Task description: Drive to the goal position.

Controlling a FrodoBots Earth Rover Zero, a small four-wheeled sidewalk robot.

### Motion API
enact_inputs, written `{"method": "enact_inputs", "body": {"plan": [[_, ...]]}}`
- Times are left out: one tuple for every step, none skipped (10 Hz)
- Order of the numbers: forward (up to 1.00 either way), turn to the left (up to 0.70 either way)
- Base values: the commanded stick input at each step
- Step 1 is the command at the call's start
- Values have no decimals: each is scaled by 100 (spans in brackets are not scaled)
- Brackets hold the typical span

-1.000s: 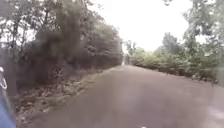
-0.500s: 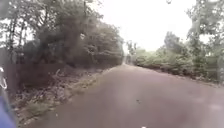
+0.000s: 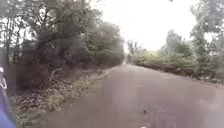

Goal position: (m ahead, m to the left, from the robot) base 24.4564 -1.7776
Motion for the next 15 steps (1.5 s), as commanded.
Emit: {"method": "enact_inputs", "body": {"plan": [[70, -1], [70, -1], [70, -1], [70, -1], [70, -1], [70, -1], [70, -1], [70, -1], [70, -1], [70, -1], [70, -1], [70, -1], [70, -1], [70, -1], [70, -1]]}}
